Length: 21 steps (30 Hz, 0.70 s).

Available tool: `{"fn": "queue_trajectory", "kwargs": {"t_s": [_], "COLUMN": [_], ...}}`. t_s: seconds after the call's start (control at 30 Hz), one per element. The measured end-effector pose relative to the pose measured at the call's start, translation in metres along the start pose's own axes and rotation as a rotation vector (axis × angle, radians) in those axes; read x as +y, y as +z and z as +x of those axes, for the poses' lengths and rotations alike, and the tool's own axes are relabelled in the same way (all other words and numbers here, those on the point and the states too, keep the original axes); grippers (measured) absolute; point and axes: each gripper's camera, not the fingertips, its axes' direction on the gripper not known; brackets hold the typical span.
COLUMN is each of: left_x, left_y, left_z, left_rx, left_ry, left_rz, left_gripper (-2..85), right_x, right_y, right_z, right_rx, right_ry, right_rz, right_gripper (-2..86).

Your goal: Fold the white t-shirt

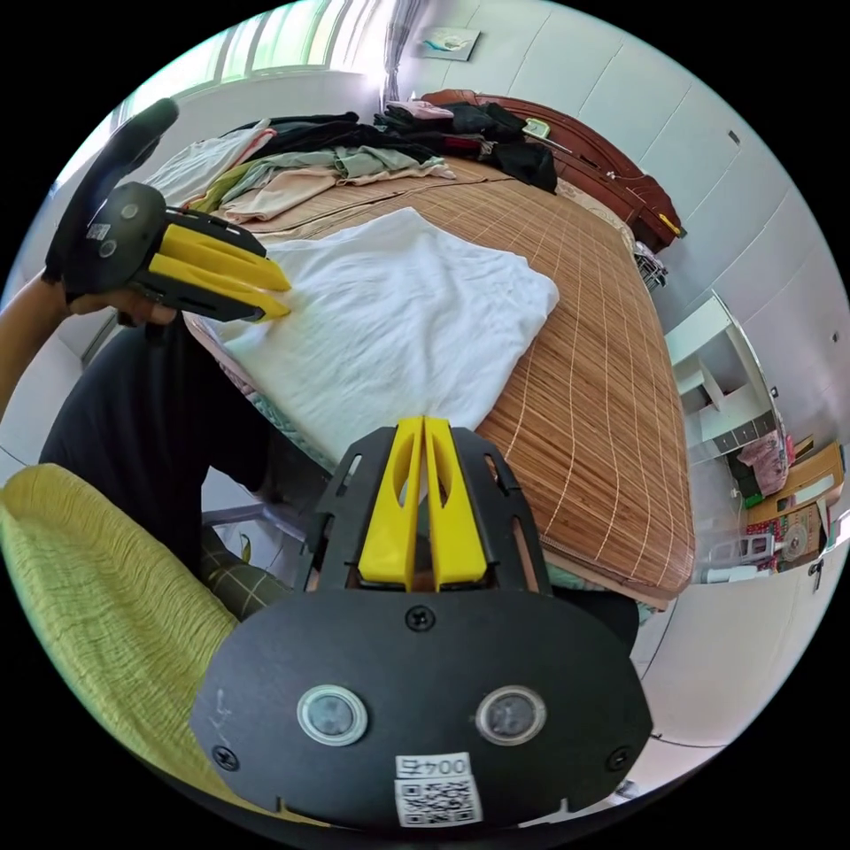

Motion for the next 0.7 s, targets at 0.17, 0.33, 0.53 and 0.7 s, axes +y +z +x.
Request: {"fn": "queue_trajectory", "kwargs": {"t_s": [0.17,0.33,0.53,0.7], "left_x": [-0.008,-0.018,-0.016,-0.034], "left_y": [-0.001,0.0,-0.012,-0.048], "left_z": [0.01,-0.005,-0.026,-0.053], "left_rx": [-0.058,0.017,0.075,0.035], "left_ry": [0.043,-0.069,-0.146,-0.185], "left_rz": [-0.029,-0.086,-0.068,0.06], "left_gripper": [4.0,5.1,6.0,7.7], "right_x": [-0.003,-0.001,-0.004,-0.019], "right_y": [0.001,0.004,-0.012,0.007], "right_z": [0.003,0.008,0.086,0.212], "right_rx": [-0.023,-0.005,-0.198,-0.484], "right_ry": [-0.002,-0.027,0.108,0.354], "right_rz": [-0.014,-0.013,0.045,0.114], "right_gripper": [-0.6,-0.2,4.8,8.4]}}
